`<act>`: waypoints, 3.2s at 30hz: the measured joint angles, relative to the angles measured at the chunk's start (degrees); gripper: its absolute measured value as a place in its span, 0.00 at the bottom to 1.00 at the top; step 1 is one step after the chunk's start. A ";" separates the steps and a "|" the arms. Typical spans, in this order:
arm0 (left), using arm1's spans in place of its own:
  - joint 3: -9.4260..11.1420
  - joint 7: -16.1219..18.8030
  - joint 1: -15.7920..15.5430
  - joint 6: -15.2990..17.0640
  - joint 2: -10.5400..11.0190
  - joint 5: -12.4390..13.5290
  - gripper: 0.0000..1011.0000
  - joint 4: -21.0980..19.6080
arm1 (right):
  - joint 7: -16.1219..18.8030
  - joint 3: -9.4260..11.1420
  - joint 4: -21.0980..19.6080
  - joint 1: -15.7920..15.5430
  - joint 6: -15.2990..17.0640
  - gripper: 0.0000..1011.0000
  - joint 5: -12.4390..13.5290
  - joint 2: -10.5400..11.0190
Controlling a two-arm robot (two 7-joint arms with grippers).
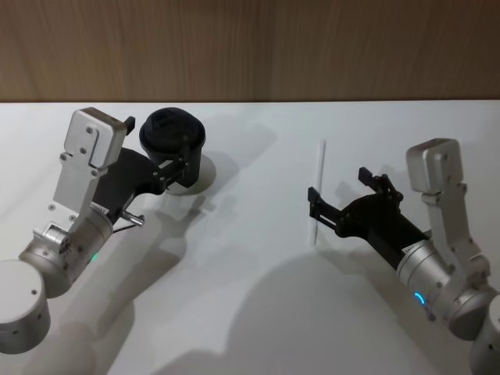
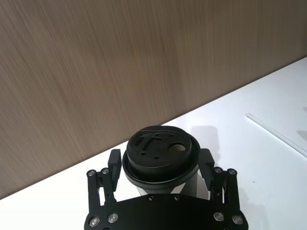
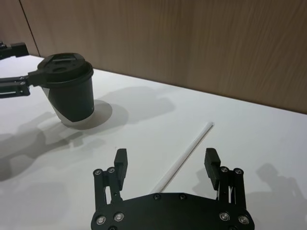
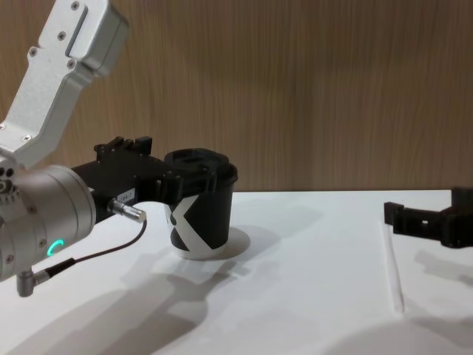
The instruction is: Pick up the straw with one hand, pass it to the other hand, and insert it into the cup.
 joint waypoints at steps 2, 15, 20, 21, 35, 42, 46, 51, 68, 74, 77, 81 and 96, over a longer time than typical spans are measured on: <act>0.00 0.00 0.00 0.00 0.00 0.00 0.99 0.00 | 0.16 -0.29 0.13 0.19 0.70 0.99 -0.27 -0.04; 0.00 0.00 0.00 0.00 0.00 0.00 0.99 0.00 | 0.28 -1.44 2.29 1.58 3.10 0.99 -1.80 -0.71; 0.00 0.00 0.00 0.00 0.00 0.00 0.99 0.00 | 0.26 -1.69 3.64 2.30 3.45 0.99 -2.38 -1.03; 0.00 0.00 0.00 0.00 0.00 0.00 0.99 0.00 | 0.26 -1.83 4.40 2.69 3.56 0.99 -2.63 -1.23; 0.00 0.00 0.00 0.00 0.00 0.00 0.99 0.00 | 0.40 -2.69 8.38 4.86 3.13 0.99 -4.51 -2.23; 0.00 0.00 0.00 0.00 0.00 0.00 0.99 0.00 | 0.53 -2.94 10.10 5.74 2.95 0.99 -5.31 -2.79; 0.00 0.00 0.00 0.00 0.00 0.00 0.99 0.00 | 0.65 -2.95 10.63 6.04 2.95 0.99 -5.54 -3.01; 0.00 0.00 0.00 0.00 0.00 0.00 0.99 0.00 | 0.78 -2.89 11.15 6.30 3.02 0.99 -5.74 -3.27; 0.00 0.00 0.00 0.00 0.00 0.00 0.99 0.00 | 1.58 -2.26 11.55 6.59 4.39 0.99 -6.11 -3.95; 0.00 0.00 0.00 0.00 0.00 0.00 0.99 0.00 | 1.89 -2.04 11.38 6.55 4.92 0.99 -6.17 -4.11; 0.00 0.00 0.00 0.00 0.00 0.00 0.99 0.00 | 2.06 -1.94 11.24 6.48 5.18 0.99 -6.21 -4.17; 0.00 0.00 0.00 0.00 0.00 0.00 0.99 0.00 | 2.27 -1.82 11.11 6.40 5.37 0.99 -6.28 -4.23; 0.00 0.00 0.00 0.00 0.00 0.00 0.99 0.00 | 3.12 -1.43 10.53 6.00 6.31 0.93 -6.71 -4.36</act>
